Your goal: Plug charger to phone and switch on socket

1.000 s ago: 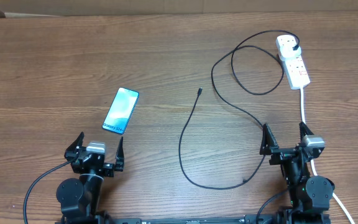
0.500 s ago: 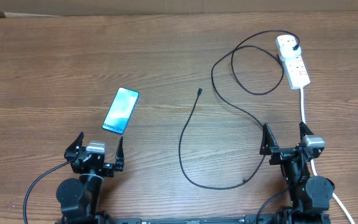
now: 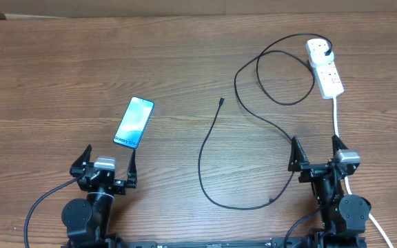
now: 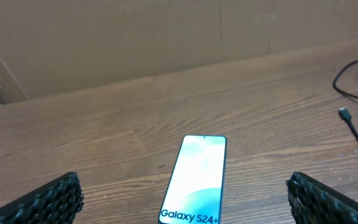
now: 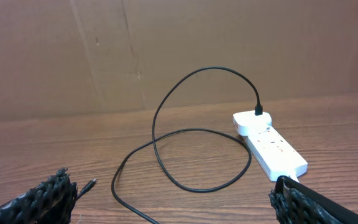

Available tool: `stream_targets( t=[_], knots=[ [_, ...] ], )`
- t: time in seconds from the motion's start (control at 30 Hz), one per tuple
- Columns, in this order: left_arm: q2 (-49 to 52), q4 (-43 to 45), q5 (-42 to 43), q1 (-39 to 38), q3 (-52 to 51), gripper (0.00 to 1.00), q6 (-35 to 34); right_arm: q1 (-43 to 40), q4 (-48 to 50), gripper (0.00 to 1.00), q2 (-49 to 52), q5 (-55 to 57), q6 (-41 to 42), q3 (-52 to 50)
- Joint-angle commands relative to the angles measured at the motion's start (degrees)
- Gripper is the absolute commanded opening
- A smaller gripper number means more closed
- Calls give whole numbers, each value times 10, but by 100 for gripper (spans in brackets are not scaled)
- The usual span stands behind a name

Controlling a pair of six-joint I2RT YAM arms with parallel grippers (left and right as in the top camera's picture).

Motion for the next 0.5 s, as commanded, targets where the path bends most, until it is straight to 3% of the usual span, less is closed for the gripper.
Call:
stream_targets(
  t=[0.0, 0.3, 0.47],
  knots=[
    [12, 3, -4, -3, 45, 100, -17, 3, 3, 100, -5, -1, 1, -6],
    [180, -34, 50, -3, 206, 100, -16, 3, 3, 100, -5, -1, 1, -6],
    [355, -157, 63, -3, 390, 100, -16, 3, 3, 100, -5, -1, 1, -6]
  ],
)
